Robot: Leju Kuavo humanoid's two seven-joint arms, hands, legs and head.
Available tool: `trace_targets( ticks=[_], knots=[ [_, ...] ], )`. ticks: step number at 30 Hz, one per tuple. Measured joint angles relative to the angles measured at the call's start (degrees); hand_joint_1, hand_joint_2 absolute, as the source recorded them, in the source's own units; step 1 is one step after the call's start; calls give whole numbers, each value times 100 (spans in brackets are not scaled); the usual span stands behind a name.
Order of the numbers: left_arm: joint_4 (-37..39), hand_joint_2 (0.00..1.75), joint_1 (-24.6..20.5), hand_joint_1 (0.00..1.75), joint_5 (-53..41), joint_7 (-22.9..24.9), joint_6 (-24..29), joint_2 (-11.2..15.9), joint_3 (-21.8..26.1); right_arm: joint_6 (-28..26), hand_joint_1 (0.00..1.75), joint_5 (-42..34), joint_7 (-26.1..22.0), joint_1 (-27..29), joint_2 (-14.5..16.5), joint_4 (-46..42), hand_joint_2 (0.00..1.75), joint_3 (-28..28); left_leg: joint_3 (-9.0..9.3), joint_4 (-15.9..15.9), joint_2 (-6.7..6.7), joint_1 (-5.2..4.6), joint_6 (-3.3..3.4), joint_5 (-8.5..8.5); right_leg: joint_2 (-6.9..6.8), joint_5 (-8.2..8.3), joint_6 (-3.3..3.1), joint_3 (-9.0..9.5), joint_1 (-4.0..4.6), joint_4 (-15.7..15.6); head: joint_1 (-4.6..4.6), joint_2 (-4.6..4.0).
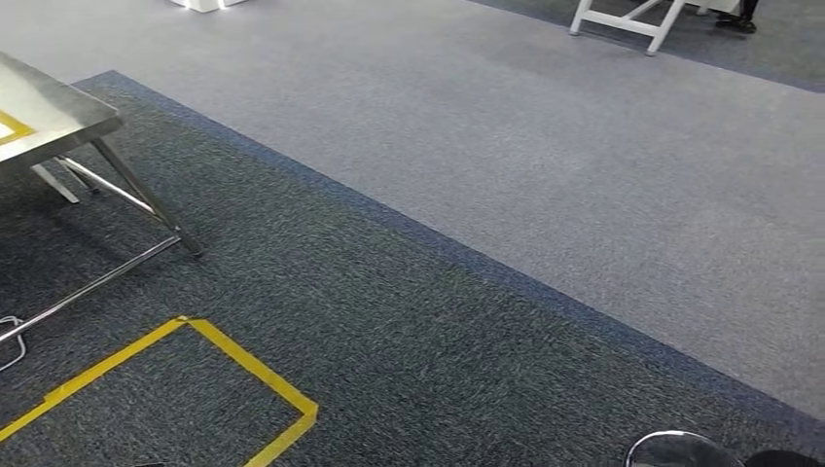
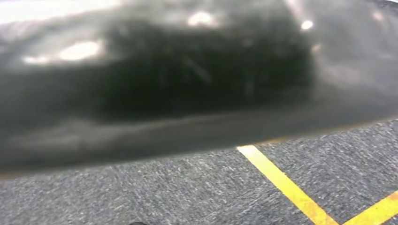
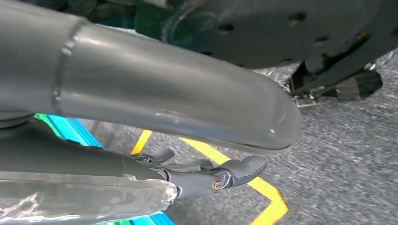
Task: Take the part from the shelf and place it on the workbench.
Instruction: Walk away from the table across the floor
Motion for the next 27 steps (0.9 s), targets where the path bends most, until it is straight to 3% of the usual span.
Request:
trace_targets(
  ticks=[2,3,4,6,8,10,12,13,14,15,17,19,21,22,24,25,27],
  knots=[
    [6,0,4,0,-16,-12,100,3,-8,-1,0,-29,26,2,0,-40,0,36,54,7,123,-21,-64,-39,-272,286,-26,427,-4,-786,-2,0],
    [7,0,6,0,-57,-57,183,5,-16,2,0,-45,37,1,0,-56,0,60,83,8,173,-33,-105,-56,-357,336,-57,535,2,-989,-14,0],
    [6,0,4,0,-113,-124,298,7,-30,6,0,-74,56,8,0,-71,0,87,112,1,220,-39,-147,-68,-378,334,-95,558,15,-1047,-25,0],
    [7,0,-11,0,-209,-253,523,9,-62,13,0,-146,114,61,1,-118,0,144,167,-13,266,-18,-233,-91,-253,353,-177,560,21,-1057,-45,0],
    [8,0,-17,0,-244,-307,628,13,-84,13,0,-195,160,123,2,-178,0,200,121,171,34,5,-297,-273,-137,397,-255,582,9,-1084,-63,0],
    [9,0,-3,0,-249,-317,653,18,-91,12,0,-212,170,147,2,-222,0,246,-162,823,-270,9,-313,-675,0,434,-313,581,15,-1090,-87,0],
    [11,0,8,0,-257,-319,657,19,-91,13,0,-222,179,156,2,-246,0,275,-505,1538,-354,1,-294,-942,168,447,-335,567,45,-1087,-91,0],
    [14,0,9,0,-277,-319,653,19,-93,13,0,-226,186,165,2,-252,0,283,-581,1653,-362,-3,-277,-893,259,447,-337,571,59,-1086,-92,0],
    [15,0,8,0,-307,-316,648,19,-96,12,0,-228,197,175,2,-257,0,291,-560,1543,-376,-6,-253,-725,348,447,-337,582,71,-1085,-91,0],
    [16,0,9,0,-341,-309,643,19,-102,10,0,-229,209,184,2,-264,0,303,-457,1249,-419,-8,-223,-481,435,447,-337,596,80,-1084,-91,0],
    [22,0,13,0,-382,-291,641,19,-115,9,0,-233,232,191,3,-285,0,346,-191,513,-693,-4,-156,-79,589,438,-322,581,96,-1067,-86,0],
    [41,0,14,0,-380,-273,651,17,-127,7,0,-237,244,191,4,-308,0,388,-72,138,-891,-13,-121,8,719,437,-267,510,87,-1041,-86,0],
    [65,0,13,0,-363,-264,662,10,-146,3,0,-240,245,211,4,-320,0,408,-64,75,-811,-25,-85,1,838,455,-185,449,57,-1039,-88,0],
    [73,0,11,0,-351,-260,668,5,-160,-1,0,-241,245,234,3,-323,0,414,-54,43,-748,-23,-54,22,795,435,-157,409,53,-1008,-85,0],
    [88,0,17,0,-312,-229,692,-1,-197,-10,0,-241,246,260,2,-331,0,423,-36,-16,-601,-7,-2,60,520,224,-118,246,67,-676,-47,0],
    [96,0,35,0,-268,-188,711,-2,-222,-14,0,-238,249,260,2,-337,0,431,-34,-19,-516,-18,9,60,337,41,-104,82,72,-355,-31,0],
    [104,0,108,0,-143,-77,749,-1,-303,-14,0,-229,269,260,2,-353,0,467,-37,-16,-322,-32,22,45,168,-274,-65,-268,59,335,-17,0]
  ],
)
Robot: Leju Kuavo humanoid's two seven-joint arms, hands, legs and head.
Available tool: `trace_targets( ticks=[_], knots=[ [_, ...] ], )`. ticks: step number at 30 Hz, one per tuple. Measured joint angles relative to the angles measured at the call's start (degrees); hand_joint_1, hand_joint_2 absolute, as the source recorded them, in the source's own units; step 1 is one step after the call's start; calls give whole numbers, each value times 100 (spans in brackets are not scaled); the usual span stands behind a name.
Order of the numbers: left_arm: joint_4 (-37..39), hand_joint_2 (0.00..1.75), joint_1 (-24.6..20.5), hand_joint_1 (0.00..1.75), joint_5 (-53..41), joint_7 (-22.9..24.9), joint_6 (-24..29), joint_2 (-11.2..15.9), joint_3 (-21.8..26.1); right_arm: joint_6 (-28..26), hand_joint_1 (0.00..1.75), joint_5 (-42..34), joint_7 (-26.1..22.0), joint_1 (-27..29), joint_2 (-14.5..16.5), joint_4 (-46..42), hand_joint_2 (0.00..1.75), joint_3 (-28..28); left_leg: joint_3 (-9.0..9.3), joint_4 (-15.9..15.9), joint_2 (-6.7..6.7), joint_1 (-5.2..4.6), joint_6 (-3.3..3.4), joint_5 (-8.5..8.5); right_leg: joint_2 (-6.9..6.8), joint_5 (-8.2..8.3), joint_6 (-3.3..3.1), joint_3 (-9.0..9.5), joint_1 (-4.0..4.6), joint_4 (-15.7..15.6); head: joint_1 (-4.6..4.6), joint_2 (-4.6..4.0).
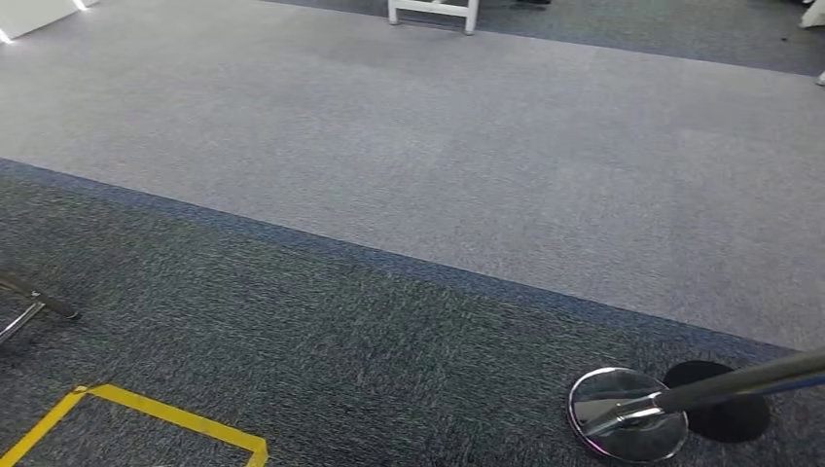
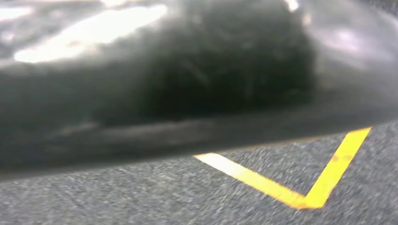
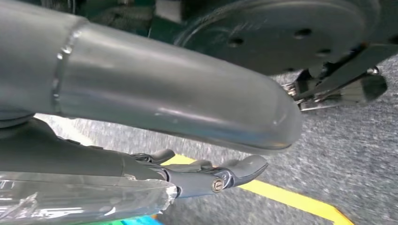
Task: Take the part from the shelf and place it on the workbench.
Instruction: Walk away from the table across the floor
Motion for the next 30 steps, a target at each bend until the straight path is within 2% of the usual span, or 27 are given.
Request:
trace_targets(
  ticks=[1,2,3,4,6,7,9,10,11,12,13,14,15,16,17,18,19,20,21,23,25,26,27,29,30],
  knots=[
    [0,0,36,0,67,48,10,0,-51,4,0,4,15,11,0,-8,0,24,2,1,96,-4,0,-10,-34,-25,15,-74,-11,154,-1,0],
    [0,0,61,0,114,79,15,0,-102,7,0,7,28,26,0,-13,0,44,7,3,180,-4,-5,-22,-66,52,27,-42,-23,107,0,0],
    [-1,0,76,0,159,106,20,-1,-144,8,0,8,39,38,0,-18,0,56,18,4,248,-3,-16,-33,-111,212,31,107,-32,-152,0,0],
    [-8,0,90,0,222,146,37,-1,-194,9,0,12,51,49,0,-30,0,64,35,5,308,-3,-33,-45,-205,394,29,331,-38,-536,2,0],
    [-51,0,162,0,397,264,101,0,-344,13,0,30,68,45,0,-62,0,82,80,19,410,-25,-98,-88,-401,612,-12,714,-29,-1187,-11,0],
    [-82,0,207,0,482,328,139,1,-441,18,0,43,73,41,0,-74,0,91,101,23,458,-35,-136,-105,-447,639,-42,790,-17,-1335,-31,0],
    [-142,0,270,0,589,415,190,2,-627,26,0,69,72,46,0,-78,0,96,141,16,541,-29,-207,-121,-372,641,-113,779,6,-1374,-64,0],
    [-172,0,292,0,633,456,210,2,-707,28,0,84,69,56,1,-78,0,94,150,35,508,-16,-244,-150,-328,650,-147,774,4,-1384,-69,0],
    [-203,0,317,0,684,492,227,1,-789,28,0,100,62,62,1,-78,0,91,132,112,414,-5,-274,-226,-283,665,-180,789,-4,-1397,-70,0],
    [-234,0,353,0,743,530,248,1,-874,27,0,119,50,56,2,-78,0,88,60,309,280,3,-295,-373,-229,685,-212,807,-13,-1410,-76,0],
    [-260,0,398,0,813,568,273,1,-946,26,0,139,34,42,2,-78,0,84,-76,635,128,6,-305,-574,-167,699,-236,821,-14,-1413,-81,0],
    [-281,0,442,0,869,594,292,1,-1015,26,0,155,20,26,2,-78,0,80,-254,1035,34,6,-303,-780,-97,705,-255,819,-4,-1412,-85,0],
    [-301,0,487,0,919,616,310,2,-1075,27,0,168,7,14,2,-77,0,78,-433,1416,-13,4,-297,-934,-20,709,-268,819,8,-1410,-85,0],
    [-321,0,524,0,954,635,325,2,-1128,27,0,177,0,10,2,-77,0,77,-560,1657,-32,1,-287,-978,58,708,-275,823,21,-1408,-86,0],
    [-345,0,554,0,982,654,337,3,-1185,26,0,185,-3,10,2,-76,0,74,-598,1688,-39,-1,-271,-894,135,706,-278,831,31,-1407,-86,0],
    [-373,0,578,0,1009,676,351,3,-1245,25,0,192,-5,11,2,-76,0,71,-539,1501,-59,-4,-248,-702,213,705,-280,843,39,-1406,-85,0],
    [-399,0,597,0,1029,697,365,4,-1300,24,0,201,-8,8,2,-76,0,68,-404,1151,-120,-7,-221,-451,291,703,-280,856,42,-1405,-86,0],
    [-420,0,611,0,1047,713,378,5,-1349,25,0,212,-18,0,2,-73,0,63,-252,774,-251,-10,-191,-245,361,700,-274,853,48,-1402,-83,0],
    [-432,0,620,0,1056,722,386,5,-1386,26,0,225,-32,-15,2,-68,0,61,-120,431,-372,-7,-168,-113,429,696,-258,846,53,-1388,-82,0],
    [-444,0,625,0,1044,727,389,4,-1428,28,0,256,-82,-52,2,-44,0,51,-18,133,-511,-16,-141,-75,546,703,-197,779,41,-1373,-83,0],
    [-463,0,619,0,1000,708,369,3,-1455,24,0,278,-131,-71,2,-4,0,34,-8,74,-417,-20,-100,-64,628,714,-122,714,14,-1372,-84,0],
    [-473,0,612,0,977,684,356,3,-1464,20,0,285,-149,-75,1,19,0,20,2,42,-355,-15,-66,-46,558,675,-93,670,15,-1323,-77,0],
    [-480,0,607,0,950,658,339,1,-1467,14,0,290,-157,-87,1,40,0,8,10,10,-282,-7,-32,-28,429,571,-72,592,19,-1172,-53,0],
    [-483,0,609,0,887,620,309,-3,-1463,4,0,296,-169,-132,0,76,0,-15,13,-18,-116,-10,7,-20,106,207,-36,276,24,-544,-21,0],
    [-483,0,610,0,843,607,295,-4,-1454,2,0,301,-177,-159,0,96,0,-27,10,-17,-27,-17,14,-27,22,28,-15,82,18,-163,-11,0]
  ],
)
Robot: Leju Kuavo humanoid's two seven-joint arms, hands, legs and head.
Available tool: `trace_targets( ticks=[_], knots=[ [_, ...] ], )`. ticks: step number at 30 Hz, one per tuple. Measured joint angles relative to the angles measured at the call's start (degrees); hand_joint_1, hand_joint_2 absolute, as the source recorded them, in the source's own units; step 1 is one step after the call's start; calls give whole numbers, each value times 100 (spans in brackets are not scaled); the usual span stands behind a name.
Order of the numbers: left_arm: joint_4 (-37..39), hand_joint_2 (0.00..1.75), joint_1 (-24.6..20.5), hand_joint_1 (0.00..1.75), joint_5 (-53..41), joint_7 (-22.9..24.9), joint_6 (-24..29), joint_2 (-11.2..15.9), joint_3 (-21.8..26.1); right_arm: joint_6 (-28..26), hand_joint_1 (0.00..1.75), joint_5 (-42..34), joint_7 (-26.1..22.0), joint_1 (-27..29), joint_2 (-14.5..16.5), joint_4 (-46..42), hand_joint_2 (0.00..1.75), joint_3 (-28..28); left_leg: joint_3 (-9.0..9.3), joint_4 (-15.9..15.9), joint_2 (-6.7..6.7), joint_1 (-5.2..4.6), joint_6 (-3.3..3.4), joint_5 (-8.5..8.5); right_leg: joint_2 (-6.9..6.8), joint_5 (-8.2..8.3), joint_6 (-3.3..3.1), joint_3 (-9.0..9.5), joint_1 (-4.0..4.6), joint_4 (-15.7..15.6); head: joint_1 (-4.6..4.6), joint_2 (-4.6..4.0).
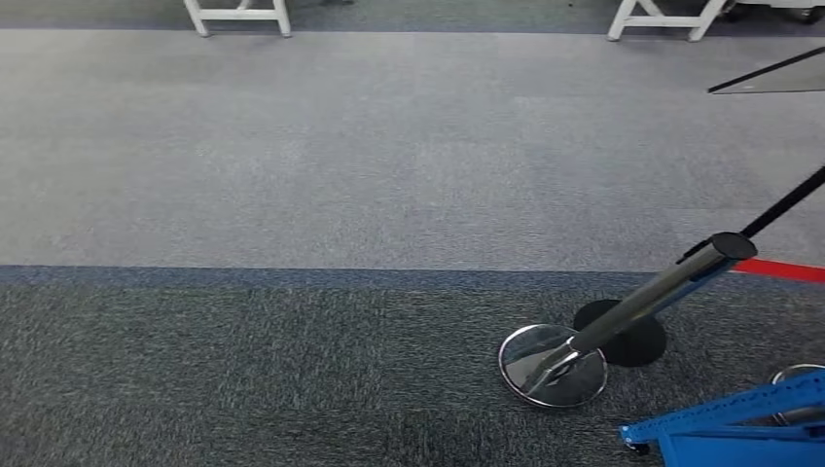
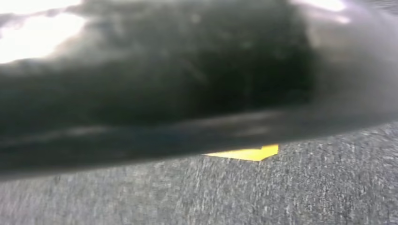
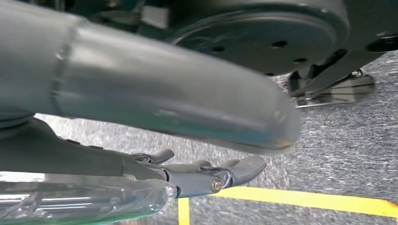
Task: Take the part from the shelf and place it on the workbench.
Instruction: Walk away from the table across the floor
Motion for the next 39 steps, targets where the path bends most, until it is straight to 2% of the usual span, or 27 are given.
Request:
trace_targets(
  ticks=[1,2,3,5,7,8,10,11,13,14,16,17,18,20,22,24,25,26,27,28,30,31,32,33,35,37,39],
  knots=[
    [0,0,-5,0,-46,-13,-14,1,15,0,0,8,-12,-20,0,28,0,-17,0,1,88,-5,1,-8,-42,-93,19,-138,-8,278,-3,0],
    [0,0,-17,0,-91,-29,-27,1,32,1,0,19,-27,-33,0,58,0,-38,2,2,169,-8,-2,-17,-66,-80,33,-182,-18,369,-3,0],
    [0,0,-34,0,-129,-46,-40,2,46,2,0,35,-44,-41,0,90,0,-63,11,3,241,-8,-11,-28,-92,40,42,-107,-28,236,-2,0],
    [1,0,-60,0,-182,-78,-64,1,62,4,0,73,-79,-59,0,137,0,-114,53,6,363,-13,-46,-57,-273,406,33,318,-37,-539,1,0],
    [3,0,-77,0,-233,-104,-90,0,91,7,0,102,-110,-100,0,177,0,-161,96,15,459,-34,-108,-93,-447,616,-13,661,-22,-1141,-11,0],
    [4,0,-90,0,-273,-113,-104,-1,114,7,0,110,-123,-121,0,197,0,-182,113,18,500,-40,-140,-104,-474,634,-41,702,-9,-1235,-22,0],
    [4,0,-127,0,-359,-128,-137,-5,154,2,0,121,-138,-137,0,236,0,-222,140,18,567,-28,-204,-123,-366,653,-102,697,1,-1241,-32,0],
    [4,0,-143,0,-393,-138,-153,-9,166,1,0,131,-142,-137,1,256,0,-244,149,50,523,-15,-239,-166,-317,664,-132,709,-7,-1257,-38,0],
    [9,0,-160,0,-439,-157,-178,-11,192,1,0,162,-149,-157,1,299,0,-287,24,407,279,6,-292,-431,-205,693,-196,758,-34,-1291,-62,0],
    [14,0,-162,0,-451,-162,-184,-10,208,3,0,175,-154,-171,1,318,0,-307,-118,743,133,12,-301,-626,-148,697,-212,756,-36,-1294,-76,0],
    [29,0,-158,0,-461,-164,-188,-9,239,7,0,187,-161,-190,0,357,0,-334,-486,1499,6,11,-298,-940,-7,698,-227,756,-27,-1292,-83,0],
    [37,0,-156,0,-462,-164,-188,-9,254,9,0,189,-161,-190,0,375,0,-347,-595,1682,-8,9,-289,-938,71,697,-228,762,-21,-1290,-82,0],
    [43,0,-155,0,-464,-164,-189,-8,268,9,0,189,-161,-190,0,393,0,-358,-631,1698,-19,7,-276,-839,150,696,-228,772,-17,-1289,-82,0],
    [50,0,-155,0,-468,-164,-197,-6,286,9,0,196,-162,-194,0,422,0,-378,-401,1075,-119,8,-239,-352,316,692,-221,800,-15,-1287,-83,0],
    [50,0,-154,0,-478,-147,-218,-5,293,12,0,215,-167,-209,0,443,0,-386,-119,358,-375,21,-204,-40,466,678,-181,796,-6,-1262,-85,0],
    [50,0,-145,0,-489,-78,-230,-10,288,16,0,245,-172,-209,0,459,0,-395,-40,123,-499,19,-178,-37,584,685,-108,724,-18,-1245,-85,0],
    [50,0,-137,0,-489,-34,-231,-13,276,20,0,266,-171,-201,0,467,0,-401,-35,95,-449,14,-157,-36,643,697,-70,678,-35,-1249,-84,0],
    [50,0,-128,0,-488,6,-231,-14,257,22,0,285,-167,-192,0,477,0,-407,-34,77,-385,14,-124,-20,628,685,-40,644,-45,-1231,-83,0],
    [50,0,-122,0,-486,31,-232,-14,236,24,0,303,-163,-188,0,485,0,-413,-30,54,-318,17,-87,-8,527,622,-15,585,-44,-1148,-69,0],
    [50,0,-114,0,-484,47,-234,-15,217,26,0,315,-161,-192,0,492,0,-414,-29,32,-242,20,-52,4,370,490,3,488,-39,-946,-46,0],
    [50,0,-88,0,-482,60,-240,-18,197,28,0,322,-159,-204,0,497,0,-414,-34,22,-79,2,-10,1,39,95,34,137,-35,-223,-14,0],
    [50,0,-72,0,-478,68,-243,-19,194,29,0,326,-160,-206,0,500,0,-414,-37,23,13,-10,0,-5,-29,-66,48,-47,-38,157,-13,0],
    [50,0,-61,0,-464,79,-246,-19,192,31,0,341,-160,-206,0,506,0,-418,-36,25,104,-18,4,-12,-58,-127,57,-157,-41,388,-16,0],
    [50,0,-57,0,-443,87,-248,-19,190,33,0,366,-163,-205,0,514,0,-427,-33,26,187,-23,4,-20,-76,-79,59,-159,-42,409,-15,0],
    [50,0,-61,0,-406,100,-250,-20,178,36,0,444,-169,-206,-1,532,0,-456,-7,26,324,-28,-14,-38,-184,269,35,196,-35,-213,-13,0],
    [48,0,-59,0,-431,99,-278,-22,165,30,0,560,-203,-233,-2,553,0,-494,34,34,433,-52,-61,-71,-425,539,-27,630,0,-993,-18,0],
    [32,0,-65,0,-547,75,-345,-20,163,5,0,759,-309,-291,-12,630,0,-588,69,38,521,-64,-122,-95,-505,586,-94,763,36,-1261,-33,0]
  ],
)
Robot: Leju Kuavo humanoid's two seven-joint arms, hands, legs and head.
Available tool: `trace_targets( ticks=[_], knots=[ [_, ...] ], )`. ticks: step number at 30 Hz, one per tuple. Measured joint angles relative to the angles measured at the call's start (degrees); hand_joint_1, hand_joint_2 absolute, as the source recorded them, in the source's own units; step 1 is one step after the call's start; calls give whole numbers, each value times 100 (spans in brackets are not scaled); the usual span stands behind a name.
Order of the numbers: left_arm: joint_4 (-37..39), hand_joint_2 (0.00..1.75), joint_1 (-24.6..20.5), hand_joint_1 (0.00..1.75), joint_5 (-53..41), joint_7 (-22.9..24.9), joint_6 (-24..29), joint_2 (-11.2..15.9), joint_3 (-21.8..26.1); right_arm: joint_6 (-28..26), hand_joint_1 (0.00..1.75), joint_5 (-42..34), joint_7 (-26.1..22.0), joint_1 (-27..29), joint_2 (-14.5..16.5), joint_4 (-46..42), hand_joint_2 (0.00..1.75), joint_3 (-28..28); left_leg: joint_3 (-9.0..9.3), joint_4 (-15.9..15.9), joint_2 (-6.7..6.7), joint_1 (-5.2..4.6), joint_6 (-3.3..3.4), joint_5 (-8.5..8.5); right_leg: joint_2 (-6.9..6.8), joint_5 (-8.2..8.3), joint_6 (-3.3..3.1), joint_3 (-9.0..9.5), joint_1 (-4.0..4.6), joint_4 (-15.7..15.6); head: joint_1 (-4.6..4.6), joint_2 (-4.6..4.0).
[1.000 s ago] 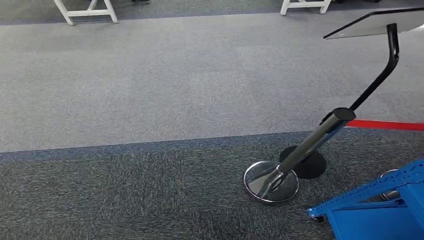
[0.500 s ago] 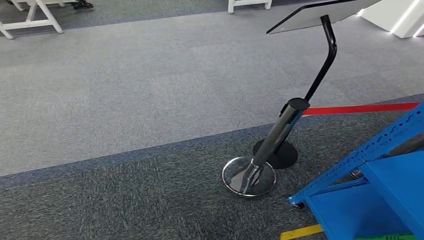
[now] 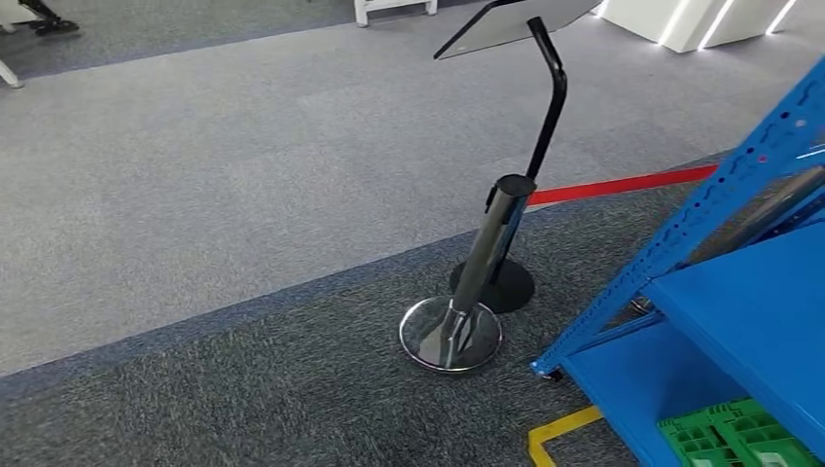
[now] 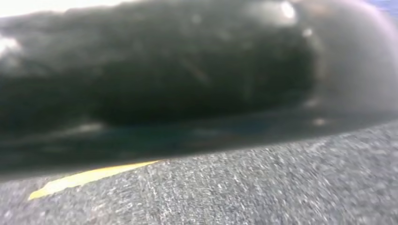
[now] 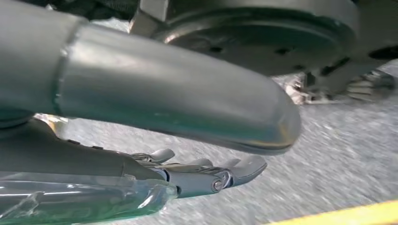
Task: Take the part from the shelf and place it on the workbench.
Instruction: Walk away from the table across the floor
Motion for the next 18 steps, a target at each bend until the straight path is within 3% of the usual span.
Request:
trace_targets(
  ticks=[2,4,6,8,9,10,11,13,15,17,18],
  knots=[
    [-17,0,-34,0,-130,-44,-47,3,10,-55,0,226,-149,-75,-20,145,0,-155,36,3,52,19,-64,-21,119,31,-63,11,-5,-24,-6,0],
    [-24,0,-72,0,-198,-76,-56,4,30,-109,0,359,-258,-163,-42,287,0,-296,-19,221,-144,40,-128,-203,230,79,-128,56,-33,-70,-27,0],
    [-25,0,-78,0,-220,-87,-57,6,58,-132,0,395,-302,-249,-65,393,0,-387,-290,865,-429,57,-169,-578,355,109,-164,70,-45,-84,-57,0],
    [-25,0,-67,0,-222,-88,-57,7,92,-136,0,400,-315,-308,-86,487,0,-456,-612,1521,-516,63,-183,-808,504,115,-174,70,-40,-80,-62,0],
    [-25,0,-65,0,-223,-88,-57,7,107,-137,0,401,-318,-325,-92,526,0,-485,-680,1617,-526,63,-181,-758,583,114,-174,78,-38,-77,-63,0],
    [-25,0,-65,0,-225,-88,-57,8,117,-138,0,403,-319,-338,-96,560,0,-510,-655,1496,-544,64,-175,-592,666,112,-172,89,-38,-74,-62,0],
    [-25,0,-67,0,-232,-88,-56,10,125,-142,0,409,-328,-348,-98,587,0,-528,-547,1193,-595,66,-164,-350,746,107,-166,101,-39,-71,-63,0],
    [-24,0,-72,0,-284,-88,-36,15,146,-187,0,440,-388,-385,-106,647,0,-571,-278,468,-887,88,-125,44,895,88,-134,87,-34,-48,-61,0],
    [-10,0,-100,0,-423,-93,34,13,183,-304,0,499,-515,-470,-136,754,0,-657,-158,111,-1093,94,-78,119,1027,84,-64,12,-43,-21,-57,0],
    [31,0,-165,0,-660,-139,123,9,238,-469,0,581,-693,-607,-188,955,0,-803,-150,47,-1008,85,-16,105,1125,100,17,-64,-68,-15,-59,0],
    [61,0,-210,0,-794,-183,151,8,283,-545,0,623,-787,-687,-213,1088,0,-887,-147,20,-939,88,22,122,1043,72,48,-107,-71,26,-52,0]
  ],
)
